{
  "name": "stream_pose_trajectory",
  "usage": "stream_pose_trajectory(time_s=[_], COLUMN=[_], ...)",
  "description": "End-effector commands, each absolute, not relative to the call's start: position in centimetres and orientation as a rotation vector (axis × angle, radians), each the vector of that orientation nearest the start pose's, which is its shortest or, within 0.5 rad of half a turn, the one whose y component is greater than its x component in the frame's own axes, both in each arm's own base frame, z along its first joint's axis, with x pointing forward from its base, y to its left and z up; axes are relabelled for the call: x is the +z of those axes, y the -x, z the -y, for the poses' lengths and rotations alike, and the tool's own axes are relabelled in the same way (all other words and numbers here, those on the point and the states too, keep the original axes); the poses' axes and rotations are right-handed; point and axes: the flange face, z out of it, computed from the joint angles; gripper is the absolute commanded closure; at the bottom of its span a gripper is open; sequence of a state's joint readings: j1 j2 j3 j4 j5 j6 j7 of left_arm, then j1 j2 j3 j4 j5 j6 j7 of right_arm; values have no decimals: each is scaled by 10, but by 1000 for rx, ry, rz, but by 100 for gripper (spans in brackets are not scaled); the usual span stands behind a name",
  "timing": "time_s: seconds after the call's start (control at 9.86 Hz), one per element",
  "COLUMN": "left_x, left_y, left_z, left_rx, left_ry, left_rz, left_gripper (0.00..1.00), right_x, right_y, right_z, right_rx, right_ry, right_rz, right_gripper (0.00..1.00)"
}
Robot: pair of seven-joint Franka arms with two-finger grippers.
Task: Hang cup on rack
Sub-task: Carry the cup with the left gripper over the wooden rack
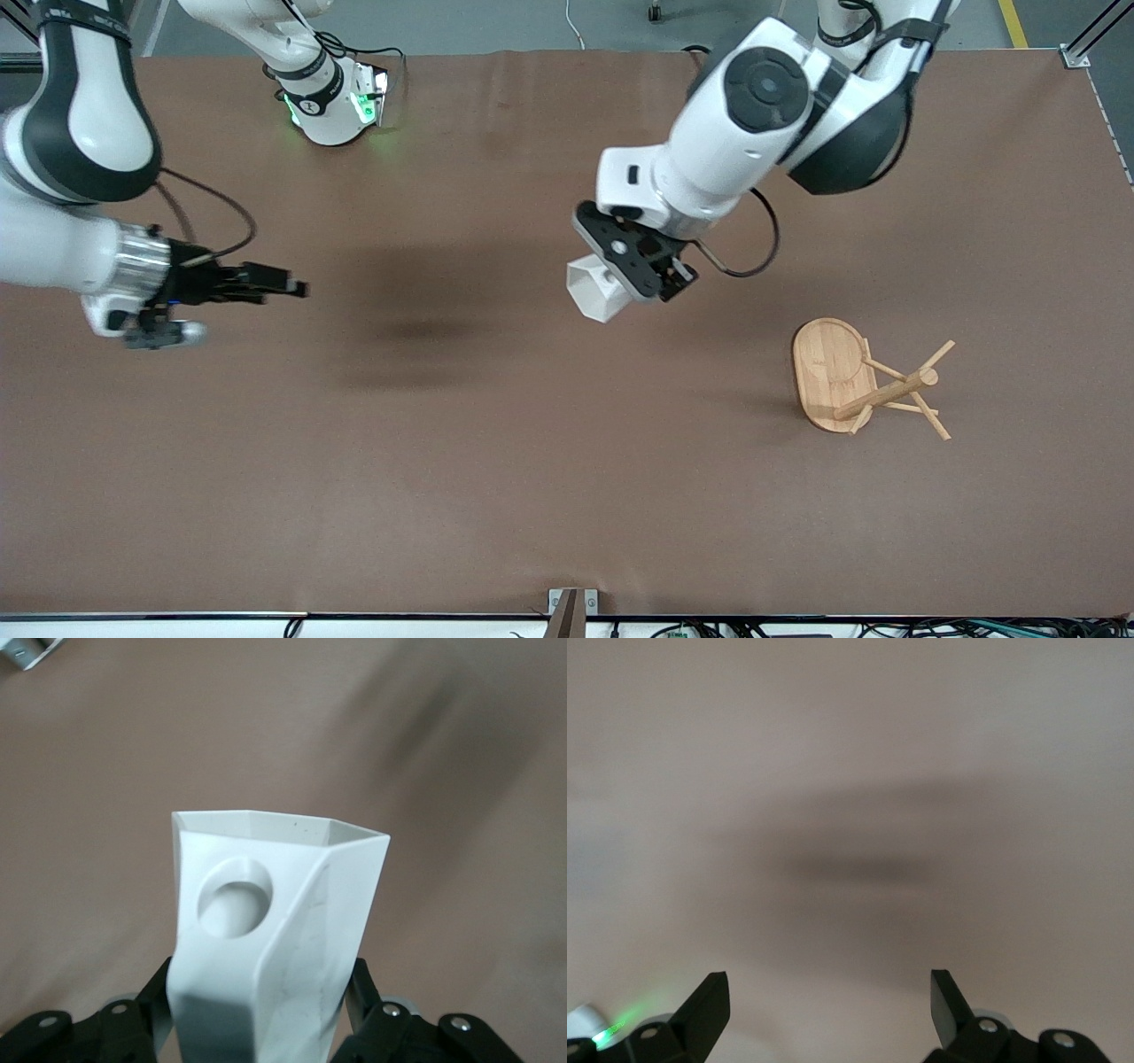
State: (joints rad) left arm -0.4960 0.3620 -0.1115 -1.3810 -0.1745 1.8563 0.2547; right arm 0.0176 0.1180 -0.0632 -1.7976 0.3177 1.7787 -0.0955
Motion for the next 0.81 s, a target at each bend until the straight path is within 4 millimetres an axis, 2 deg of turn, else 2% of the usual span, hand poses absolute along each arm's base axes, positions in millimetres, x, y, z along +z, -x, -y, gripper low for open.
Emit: stream_pose_trajectory(time_s=[0.0, 0.1, 0.2, 0.3, 0.41, 0.51, 0.71], left_x=[504, 508, 509, 513, 515, 525, 528], left_y=[-582, -588, -592, -592, -592, -591, -590], left_z=[353, 343, 332, 318, 305, 293, 265], left_rx=[-64, -72, -77, -26, 19, 26, 49], left_ry=[3161, 3182, 3166, 3169, 3183, 3183, 3190], left_rz=[-1092, -961, -869, -772, -668, -631, -557], left_gripper=[100, 100, 100, 100, 100, 100, 100], right_x=[541, 564, 599, 634, 660, 674, 673], right_y=[-588, -581, -570, -557, -533, -521, -520], right_z=[40, 65, 79, 86, 90, 91, 87], right_rx=[28, 51, 66, 36, 81, 69, 95], right_ry=[3103, 3129, 3120, 3114, 3109, 3111, 3129], right_rz=[-37, -145, -270, -348, -370, -373, -371], right_gripper=[0, 0, 0, 0, 0, 0, 0])
